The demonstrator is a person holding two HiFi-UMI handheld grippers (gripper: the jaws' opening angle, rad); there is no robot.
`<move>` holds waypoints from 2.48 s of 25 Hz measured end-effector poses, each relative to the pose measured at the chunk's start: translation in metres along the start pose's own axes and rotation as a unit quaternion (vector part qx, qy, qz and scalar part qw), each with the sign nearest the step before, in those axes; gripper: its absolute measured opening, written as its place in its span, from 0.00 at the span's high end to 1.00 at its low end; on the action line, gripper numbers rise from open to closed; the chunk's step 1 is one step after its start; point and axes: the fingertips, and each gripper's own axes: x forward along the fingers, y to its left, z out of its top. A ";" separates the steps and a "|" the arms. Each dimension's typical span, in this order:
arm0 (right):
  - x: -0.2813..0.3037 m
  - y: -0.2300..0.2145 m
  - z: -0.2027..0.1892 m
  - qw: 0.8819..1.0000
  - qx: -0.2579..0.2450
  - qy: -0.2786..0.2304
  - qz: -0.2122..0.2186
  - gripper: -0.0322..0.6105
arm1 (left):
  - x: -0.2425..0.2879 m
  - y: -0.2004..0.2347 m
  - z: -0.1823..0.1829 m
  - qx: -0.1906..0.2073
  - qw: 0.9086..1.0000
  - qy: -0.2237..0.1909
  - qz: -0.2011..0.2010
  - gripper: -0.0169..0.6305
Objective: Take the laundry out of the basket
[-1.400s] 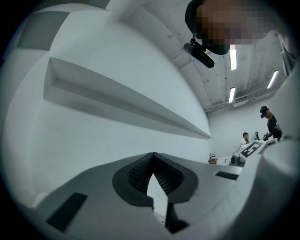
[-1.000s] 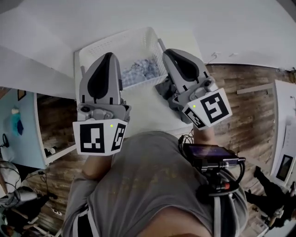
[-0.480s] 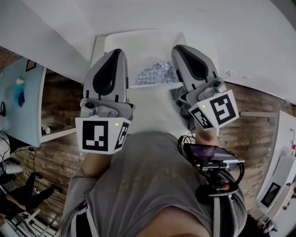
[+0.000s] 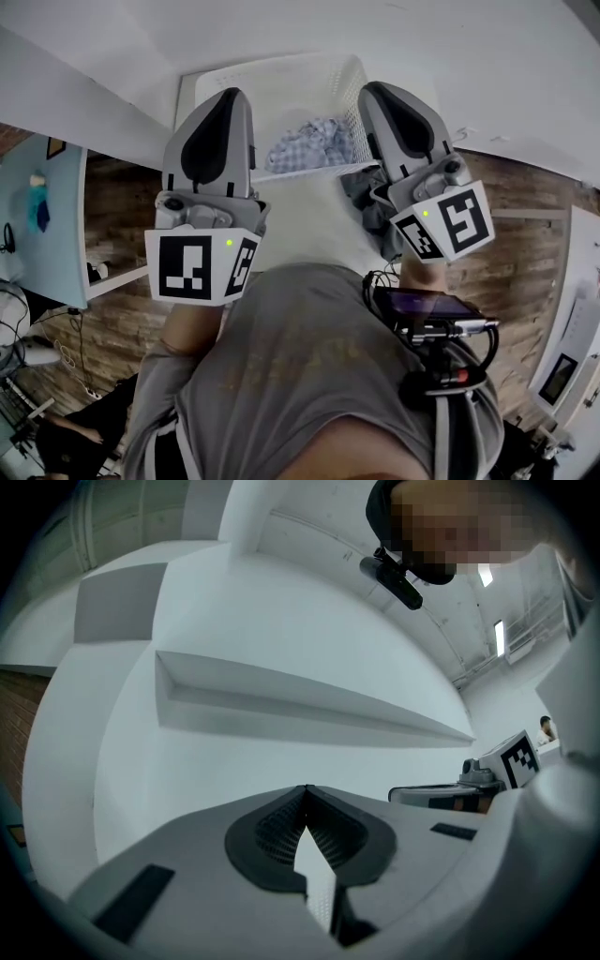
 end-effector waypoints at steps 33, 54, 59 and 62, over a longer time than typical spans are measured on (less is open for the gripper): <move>0.015 -0.192 -0.116 0.979 0.070 0.052 -0.183 0.90 | 0.144 -0.046 -0.266 -0.002 0.910 0.333 -0.247 0.82; 0.015 -0.222 -0.171 0.971 0.096 0.088 -0.199 0.90 | 0.081 -0.101 -0.379 -0.008 0.771 0.500 -0.395 0.51; 0.012 -0.222 -0.170 0.971 0.094 0.085 -0.202 0.90 | 0.076 -0.107 -0.383 -0.027 0.759 0.513 -0.399 0.55; 0.011 -0.219 -0.165 0.972 0.091 0.083 -0.200 0.90 | 0.076 -0.107 -0.379 -0.028 0.759 0.513 -0.401 0.68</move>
